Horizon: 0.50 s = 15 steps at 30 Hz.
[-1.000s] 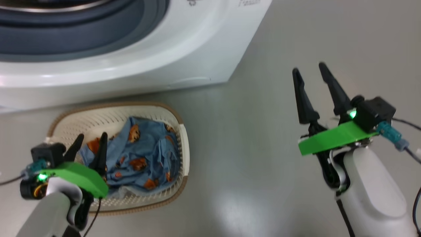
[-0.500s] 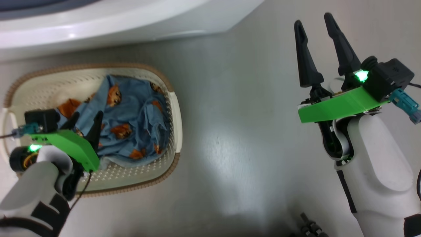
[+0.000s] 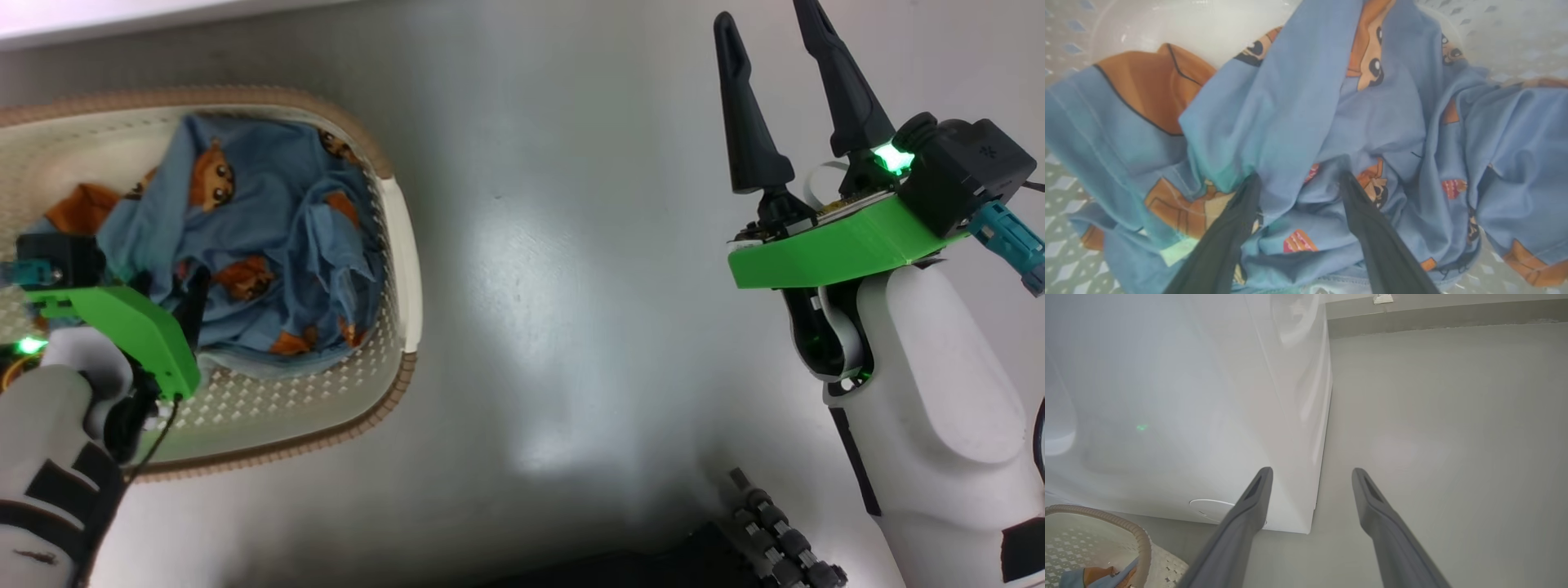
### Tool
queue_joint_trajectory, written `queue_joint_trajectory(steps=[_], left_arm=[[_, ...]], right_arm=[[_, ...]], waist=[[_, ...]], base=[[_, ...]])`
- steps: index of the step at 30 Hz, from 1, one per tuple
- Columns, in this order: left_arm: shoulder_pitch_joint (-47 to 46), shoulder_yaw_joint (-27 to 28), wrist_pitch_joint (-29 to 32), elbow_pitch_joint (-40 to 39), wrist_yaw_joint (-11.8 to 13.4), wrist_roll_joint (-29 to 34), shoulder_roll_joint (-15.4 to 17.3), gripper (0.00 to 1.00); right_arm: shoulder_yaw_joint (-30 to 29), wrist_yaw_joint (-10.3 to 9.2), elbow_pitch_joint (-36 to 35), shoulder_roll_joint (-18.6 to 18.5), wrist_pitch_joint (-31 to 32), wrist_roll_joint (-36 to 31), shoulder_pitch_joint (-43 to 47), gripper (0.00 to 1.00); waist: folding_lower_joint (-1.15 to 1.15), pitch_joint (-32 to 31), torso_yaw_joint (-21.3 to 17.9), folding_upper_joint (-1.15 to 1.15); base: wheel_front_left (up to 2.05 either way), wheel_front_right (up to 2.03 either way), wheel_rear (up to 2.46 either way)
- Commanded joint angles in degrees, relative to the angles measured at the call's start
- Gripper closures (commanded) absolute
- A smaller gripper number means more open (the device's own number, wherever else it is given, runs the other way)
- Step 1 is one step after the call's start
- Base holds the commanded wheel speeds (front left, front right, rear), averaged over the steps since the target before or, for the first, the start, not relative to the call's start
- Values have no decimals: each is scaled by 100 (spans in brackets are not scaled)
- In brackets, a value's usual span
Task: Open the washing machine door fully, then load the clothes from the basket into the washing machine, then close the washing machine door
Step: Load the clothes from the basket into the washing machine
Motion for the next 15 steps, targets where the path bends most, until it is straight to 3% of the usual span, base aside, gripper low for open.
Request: queue_joint_trajectory(steps=[1, 11, 15], left_arm=[[16, 26, 36, 54, 5, -48, 314, 0], [-53, -528, 827, 294, 5, -189, 397, 0], [-99, -584, 717, 286, 5, -246, 409, 0]], right_arm=[[139, 32, -169, 61, -44, 11, 204, 0], [199, 32, -288, 61, -44, 96, 327, 0], [217, 32, -312, 61, -44, 108, 358, 0]], waist=[[0, 180, -150, 0], [0, 294, -302, 0], [0, 288, -322, 0]], base=[[0, 0, 0], [0, 0, 0], [0, 0, 0]])
